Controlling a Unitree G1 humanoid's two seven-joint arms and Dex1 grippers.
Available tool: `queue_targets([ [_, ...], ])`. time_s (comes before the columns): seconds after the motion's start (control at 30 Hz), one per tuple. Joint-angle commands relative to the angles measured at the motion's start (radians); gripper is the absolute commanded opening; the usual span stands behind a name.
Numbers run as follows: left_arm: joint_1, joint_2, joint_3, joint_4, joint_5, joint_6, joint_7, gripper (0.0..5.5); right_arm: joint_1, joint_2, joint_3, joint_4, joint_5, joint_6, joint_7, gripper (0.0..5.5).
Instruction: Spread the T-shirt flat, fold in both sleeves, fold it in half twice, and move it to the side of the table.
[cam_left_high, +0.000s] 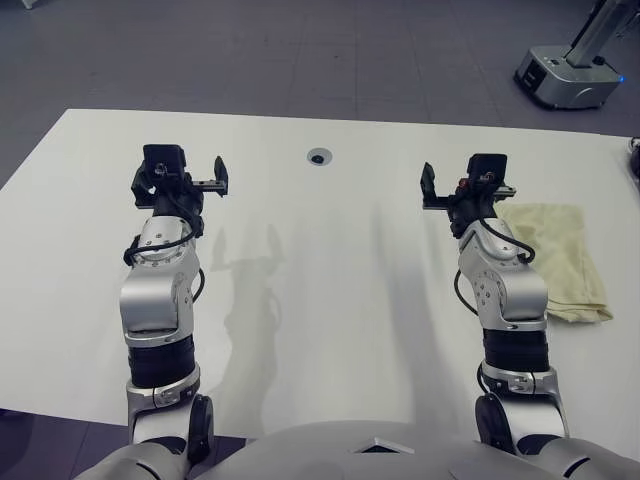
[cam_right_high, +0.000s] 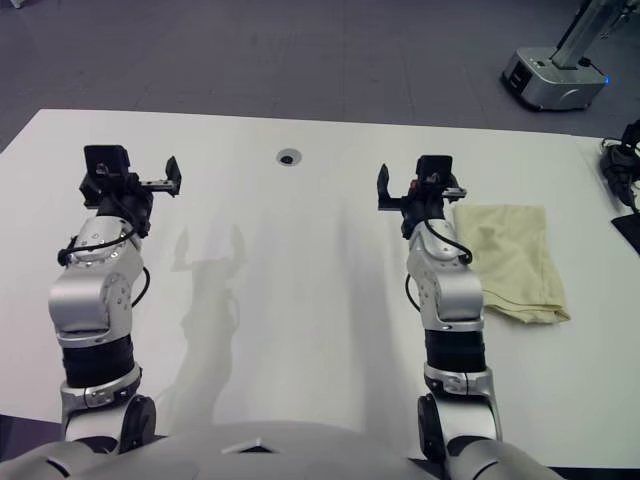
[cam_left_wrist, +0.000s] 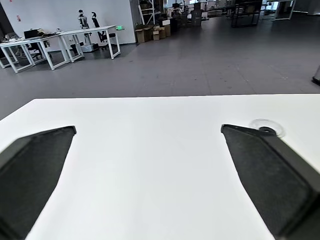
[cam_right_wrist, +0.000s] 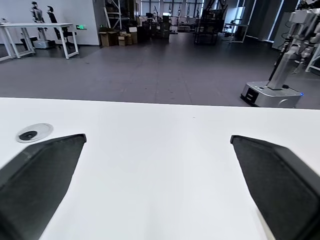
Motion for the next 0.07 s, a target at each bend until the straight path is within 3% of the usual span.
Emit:
queue_targets([
  [0.03,-0.019,0.018,0.003,0.012,0.014,-0.002,-0.007,5.4,0.009,-0.004,-0.002,0.003,-0.04,0.002,0.006,5.37],
  [0.07,-0.022,0.02,0.006,0.012,0.014,0.0,-0.007,5.4,0.006,-0.003,-0.001,0.006,-0.046,0.002,0.01,5.37],
])
